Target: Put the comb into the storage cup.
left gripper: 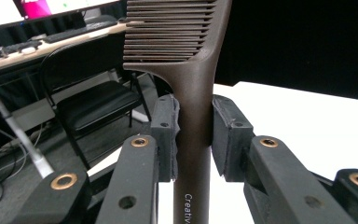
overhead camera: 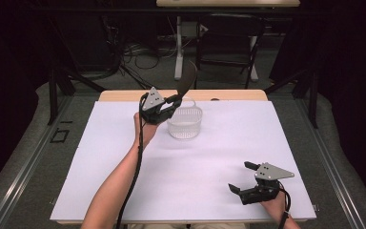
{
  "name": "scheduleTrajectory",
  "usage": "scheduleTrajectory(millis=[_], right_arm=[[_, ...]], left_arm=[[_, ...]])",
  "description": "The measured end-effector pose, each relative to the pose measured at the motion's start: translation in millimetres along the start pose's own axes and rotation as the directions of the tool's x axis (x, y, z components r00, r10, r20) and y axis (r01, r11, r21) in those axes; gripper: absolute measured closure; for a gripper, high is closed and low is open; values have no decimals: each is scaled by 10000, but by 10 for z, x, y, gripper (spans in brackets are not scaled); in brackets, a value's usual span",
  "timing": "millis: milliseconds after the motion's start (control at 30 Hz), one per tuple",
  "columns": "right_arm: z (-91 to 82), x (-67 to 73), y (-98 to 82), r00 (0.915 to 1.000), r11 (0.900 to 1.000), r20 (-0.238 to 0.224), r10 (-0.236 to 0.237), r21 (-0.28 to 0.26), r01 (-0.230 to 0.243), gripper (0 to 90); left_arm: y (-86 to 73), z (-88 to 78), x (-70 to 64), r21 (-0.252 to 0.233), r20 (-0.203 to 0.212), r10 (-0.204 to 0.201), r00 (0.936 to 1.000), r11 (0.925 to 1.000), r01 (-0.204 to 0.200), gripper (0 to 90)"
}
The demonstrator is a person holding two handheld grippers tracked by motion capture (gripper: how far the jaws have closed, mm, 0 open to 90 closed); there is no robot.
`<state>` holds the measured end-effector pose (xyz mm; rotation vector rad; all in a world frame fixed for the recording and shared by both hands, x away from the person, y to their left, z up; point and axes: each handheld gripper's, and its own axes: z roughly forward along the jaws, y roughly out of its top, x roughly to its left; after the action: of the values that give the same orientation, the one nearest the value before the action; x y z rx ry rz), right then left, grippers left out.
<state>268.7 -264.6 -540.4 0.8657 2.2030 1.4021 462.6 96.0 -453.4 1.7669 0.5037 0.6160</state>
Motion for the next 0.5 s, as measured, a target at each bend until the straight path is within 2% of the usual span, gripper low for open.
scheduleTrajectory(millis=[267, 500], right_arm=[[1, -3, -1, 10000, 10000, 2, -7, -20, 7, 10], [5, -5, -3, 10000, 10000, -20, 1, -10, -1, 10]], left_arm=[[-16, 39, 3, -60, 210, 361, 9991, 9993, -360, 722], [-33, 54, 22, -44, 234, 491, 9985, 9988, -490, 722]])
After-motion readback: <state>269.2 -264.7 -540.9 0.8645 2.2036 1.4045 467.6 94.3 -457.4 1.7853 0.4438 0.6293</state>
